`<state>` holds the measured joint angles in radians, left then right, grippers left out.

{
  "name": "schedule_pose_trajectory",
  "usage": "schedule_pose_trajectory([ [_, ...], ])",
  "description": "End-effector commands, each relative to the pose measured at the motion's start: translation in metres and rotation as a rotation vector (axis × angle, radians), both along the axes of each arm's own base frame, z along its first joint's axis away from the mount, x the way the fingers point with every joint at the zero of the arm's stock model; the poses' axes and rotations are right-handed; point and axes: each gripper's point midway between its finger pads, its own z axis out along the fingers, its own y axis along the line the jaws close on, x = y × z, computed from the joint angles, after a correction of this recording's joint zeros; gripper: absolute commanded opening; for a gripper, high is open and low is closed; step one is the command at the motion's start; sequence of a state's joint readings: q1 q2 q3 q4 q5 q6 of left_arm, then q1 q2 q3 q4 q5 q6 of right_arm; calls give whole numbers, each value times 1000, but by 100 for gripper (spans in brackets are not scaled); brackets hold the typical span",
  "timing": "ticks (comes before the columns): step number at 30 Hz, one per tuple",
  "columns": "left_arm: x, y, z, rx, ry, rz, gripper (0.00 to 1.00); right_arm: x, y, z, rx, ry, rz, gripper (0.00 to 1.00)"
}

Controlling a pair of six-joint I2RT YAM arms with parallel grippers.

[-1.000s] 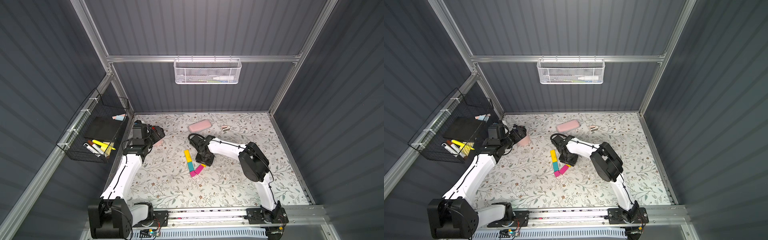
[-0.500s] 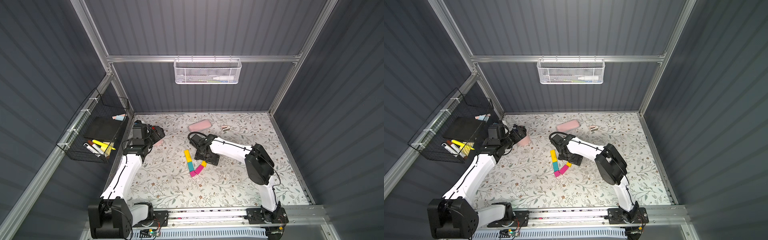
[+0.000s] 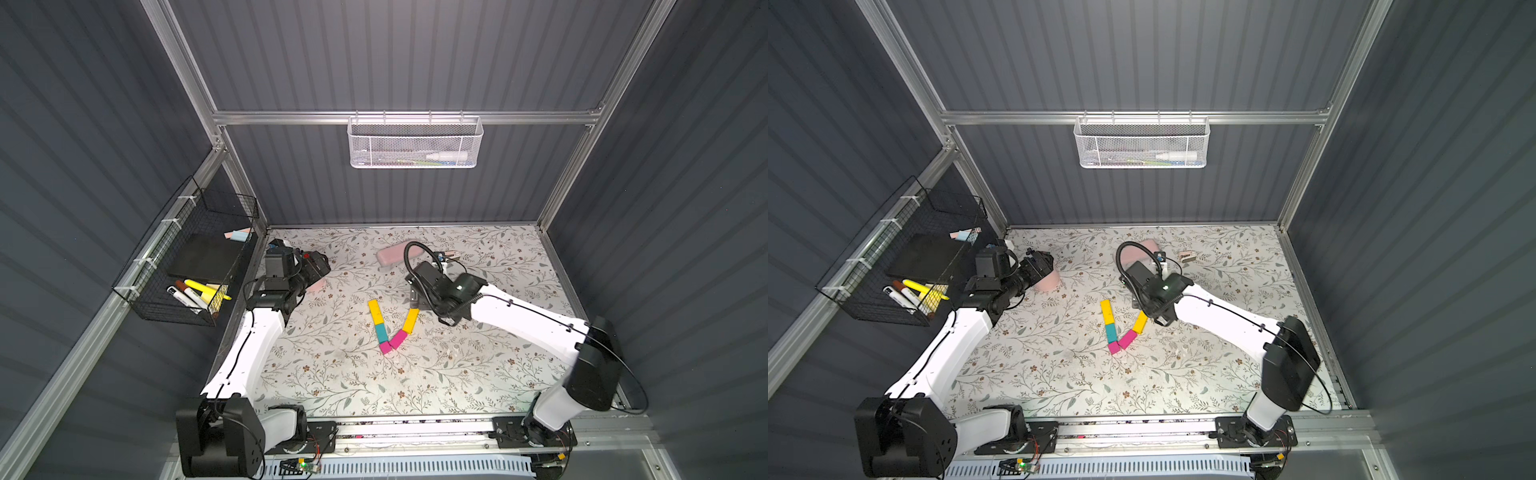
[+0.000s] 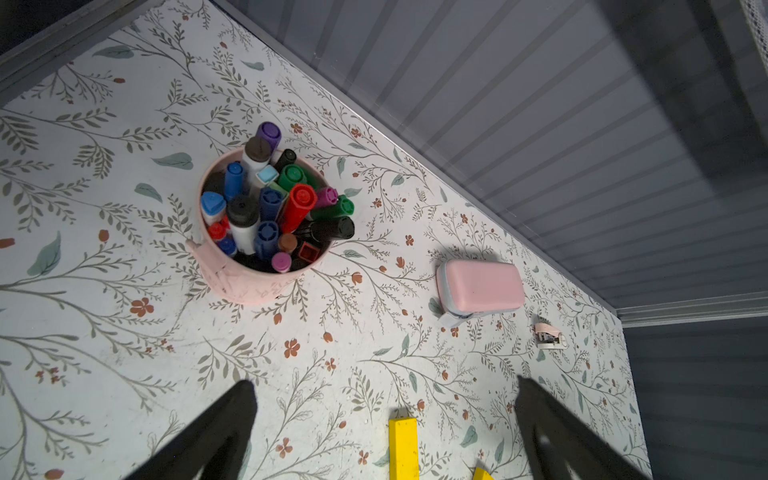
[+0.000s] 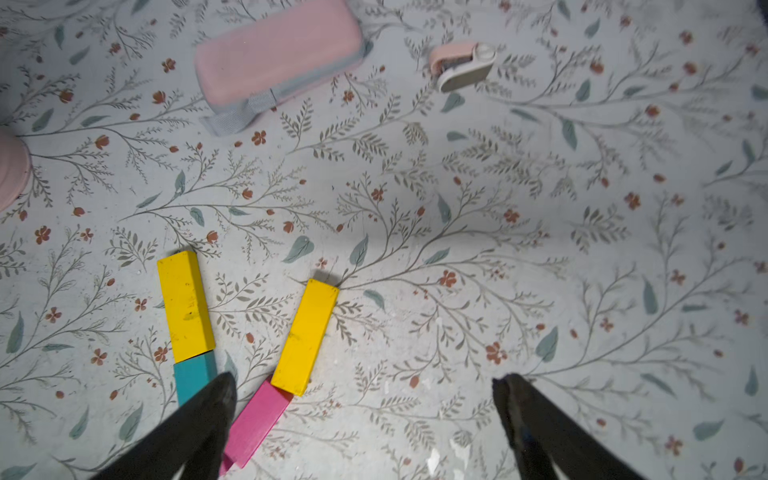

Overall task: Assemble the letter v with building blocks
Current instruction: Assemble the building block at the center of the board, then reset both arms

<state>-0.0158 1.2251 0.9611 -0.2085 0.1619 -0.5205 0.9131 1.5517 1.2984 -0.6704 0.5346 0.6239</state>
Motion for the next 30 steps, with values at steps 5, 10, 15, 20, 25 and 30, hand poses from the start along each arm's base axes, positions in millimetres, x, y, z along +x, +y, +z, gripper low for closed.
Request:
schedule_pose_trajectory([
  [5, 15, 5, -6, 80, -51, -24, 99, 33, -81, 53, 70, -358, 106, 99],
  [10, 25, 18, -22, 126, -59, 34, 99, 44, -139, 31, 3, -318, 45, 99],
  [15, 26, 28, -20, 154, -138, 92, 100, 59, -182, 10, 79, -297, -95, 99],
  [20, 27, 25, -25, 149, -143, 77, 99, 67, -172, 10, 128, -261, -45, 99],
  [25, 27, 22, -30, 150, -134, 57, 100, 76, -160, -5, 186, -162, -51, 99],
  [30, 26, 27, -29, 179, -145, 72, 99, 73, -174, -18, 101, -197, -61, 99],
])
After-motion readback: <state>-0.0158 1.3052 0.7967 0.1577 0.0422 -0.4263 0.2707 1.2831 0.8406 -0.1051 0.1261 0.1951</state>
